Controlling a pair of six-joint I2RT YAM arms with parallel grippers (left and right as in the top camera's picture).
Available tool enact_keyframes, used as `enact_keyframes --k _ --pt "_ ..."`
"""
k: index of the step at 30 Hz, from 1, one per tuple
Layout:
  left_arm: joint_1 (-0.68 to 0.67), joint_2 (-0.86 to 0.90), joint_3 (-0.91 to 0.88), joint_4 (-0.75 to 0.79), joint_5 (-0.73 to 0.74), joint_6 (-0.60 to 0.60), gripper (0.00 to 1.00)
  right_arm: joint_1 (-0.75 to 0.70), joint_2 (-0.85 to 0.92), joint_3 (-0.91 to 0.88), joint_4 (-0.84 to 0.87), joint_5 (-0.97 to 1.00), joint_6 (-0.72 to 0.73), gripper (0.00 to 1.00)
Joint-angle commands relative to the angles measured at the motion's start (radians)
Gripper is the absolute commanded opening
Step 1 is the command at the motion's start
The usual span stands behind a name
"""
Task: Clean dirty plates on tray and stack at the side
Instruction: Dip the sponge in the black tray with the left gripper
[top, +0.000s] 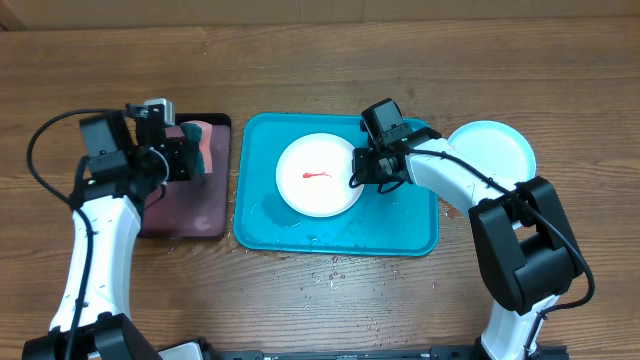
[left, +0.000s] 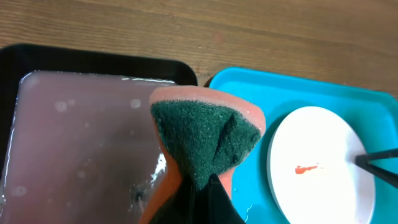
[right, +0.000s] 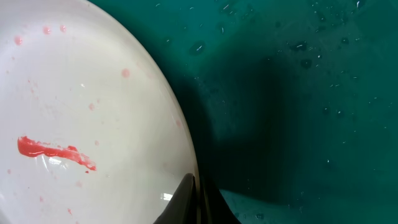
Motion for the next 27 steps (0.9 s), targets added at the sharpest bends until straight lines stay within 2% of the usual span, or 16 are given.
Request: enact_keyframes --k 1,8,27 --pt "0.047 -0.017 -0.005 0.007 0.129 0.053 0.04 -0.001 0.009 0.017 -0.002 0.011 -0.014 0.04" --pt "0.097 -0.017 -0.005 0.000 0.173 0.056 0.04 -0.001 0.009 0.017 0.000 0.015 -0.014 0.04" --pt "0.098 -0.017 -0.005 -0.001 0.173 0.055 0.04 -0.001 0.009 0.017 0.000 0.019 -0.014 0.04"
